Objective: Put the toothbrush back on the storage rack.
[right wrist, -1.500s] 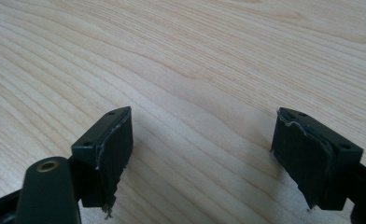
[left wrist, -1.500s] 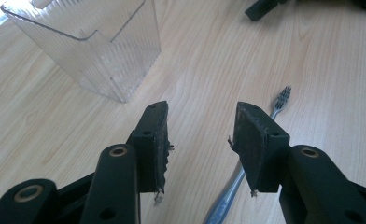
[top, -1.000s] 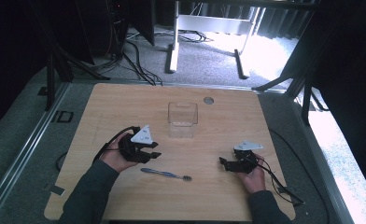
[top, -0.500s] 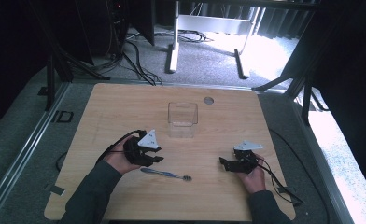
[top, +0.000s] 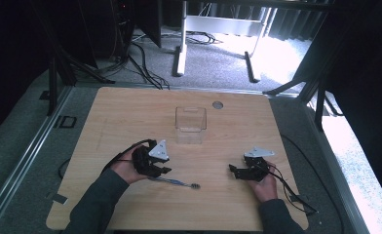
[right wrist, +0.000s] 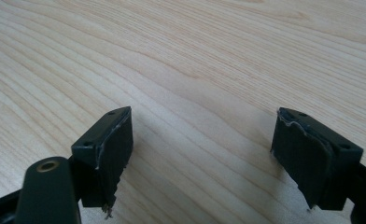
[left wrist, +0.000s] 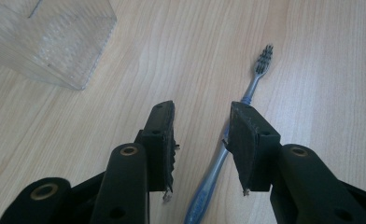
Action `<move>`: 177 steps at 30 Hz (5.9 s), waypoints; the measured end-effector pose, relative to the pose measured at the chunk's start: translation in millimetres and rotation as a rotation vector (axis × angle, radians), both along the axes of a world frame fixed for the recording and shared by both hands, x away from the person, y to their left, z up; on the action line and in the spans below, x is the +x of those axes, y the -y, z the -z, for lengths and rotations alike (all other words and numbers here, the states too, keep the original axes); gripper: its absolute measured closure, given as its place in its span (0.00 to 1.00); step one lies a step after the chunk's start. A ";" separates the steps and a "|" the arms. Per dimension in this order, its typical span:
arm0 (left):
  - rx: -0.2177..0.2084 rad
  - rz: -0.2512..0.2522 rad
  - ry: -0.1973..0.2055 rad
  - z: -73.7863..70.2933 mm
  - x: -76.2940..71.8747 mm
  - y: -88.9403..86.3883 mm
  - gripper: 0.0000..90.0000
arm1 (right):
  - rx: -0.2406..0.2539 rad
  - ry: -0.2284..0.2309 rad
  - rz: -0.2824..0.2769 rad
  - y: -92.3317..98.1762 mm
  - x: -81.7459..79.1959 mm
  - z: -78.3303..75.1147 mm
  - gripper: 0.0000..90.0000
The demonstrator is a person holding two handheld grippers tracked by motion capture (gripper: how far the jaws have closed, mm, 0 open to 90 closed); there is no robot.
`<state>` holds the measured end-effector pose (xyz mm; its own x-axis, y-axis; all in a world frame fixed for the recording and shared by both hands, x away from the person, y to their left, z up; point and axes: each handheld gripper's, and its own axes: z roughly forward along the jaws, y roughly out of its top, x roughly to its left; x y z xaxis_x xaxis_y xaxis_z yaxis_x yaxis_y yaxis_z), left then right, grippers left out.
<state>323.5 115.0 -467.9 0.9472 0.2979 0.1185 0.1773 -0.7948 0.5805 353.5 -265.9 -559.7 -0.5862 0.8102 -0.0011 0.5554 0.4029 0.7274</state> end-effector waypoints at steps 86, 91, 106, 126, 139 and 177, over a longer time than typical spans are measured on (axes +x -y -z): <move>0.204 0.253 -0.025 53.4 1.1 31.7 0.70 | -0.002 0.001 -0.009 0.0 -0.4 0.1 0.22; 0.201 0.249 -0.033 54.5 3.3 33.3 0.72 | -0.002 0.001 -0.009 0.0 -0.4 0.1 0.22; 0.212 0.259 -0.058 55.6 7.5 34.4 0.78 | -0.002 0.001 -0.008 0.0 -0.4 0.0 0.22; 0.236 0.314 -0.111 56.2 14.4 43.0 0.84 | -0.002 0.001 -0.009 0.1 -0.3 0.1 0.22; 0.232 0.321 -0.165 56.1 18.3 45.2 0.87 | -0.002 0.001 -0.009 0.0 -0.4 0.0 0.22; 0.098 0.114 -0.108 27.7 26.5 31.5 0.88 | -0.002 0.000 -0.008 0.0 -0.4 0.0 0.22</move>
